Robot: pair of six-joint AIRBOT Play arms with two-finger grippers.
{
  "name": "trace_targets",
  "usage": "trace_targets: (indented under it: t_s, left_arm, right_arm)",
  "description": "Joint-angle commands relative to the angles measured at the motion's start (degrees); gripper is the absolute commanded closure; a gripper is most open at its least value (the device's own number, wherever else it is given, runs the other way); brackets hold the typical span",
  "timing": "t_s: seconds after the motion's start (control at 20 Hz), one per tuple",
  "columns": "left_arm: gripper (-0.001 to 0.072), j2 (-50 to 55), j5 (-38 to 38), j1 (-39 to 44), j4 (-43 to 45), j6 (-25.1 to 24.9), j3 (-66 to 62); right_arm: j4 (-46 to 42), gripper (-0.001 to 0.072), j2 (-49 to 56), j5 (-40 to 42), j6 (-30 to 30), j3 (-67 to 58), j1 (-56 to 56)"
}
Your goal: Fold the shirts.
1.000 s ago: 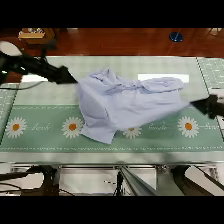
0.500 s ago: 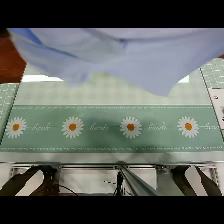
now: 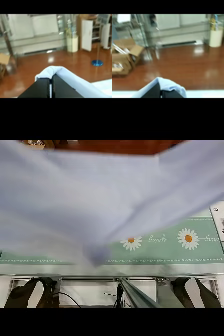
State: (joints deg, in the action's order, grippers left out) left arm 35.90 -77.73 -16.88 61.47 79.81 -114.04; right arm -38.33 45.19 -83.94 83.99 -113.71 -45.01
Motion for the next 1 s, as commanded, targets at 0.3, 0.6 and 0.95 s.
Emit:
trace_targets:
  t_s: [0.3,0.6,0.95]
  left_arm:
    - [0.0691,-2.9,-27.8,0.1,11.6,3.7,5.5]
    - [0.0691,-3.0,-27.5,0.1,8.6,3.7,26.0]
    - [0.069,1.5,-6.1,0.1,-2.7,0.6,54.6]
  right_arm:
    - [-12.7,0.0694,-1.4,-22.3,0.6,0.1,6.5]
    - [-37.4,0.0694,0.7,-21.9,-0.7,20.5,24.6]
    - [-42.0,0.0693,18.4,-1.5,-0.4,33.1,34.5]
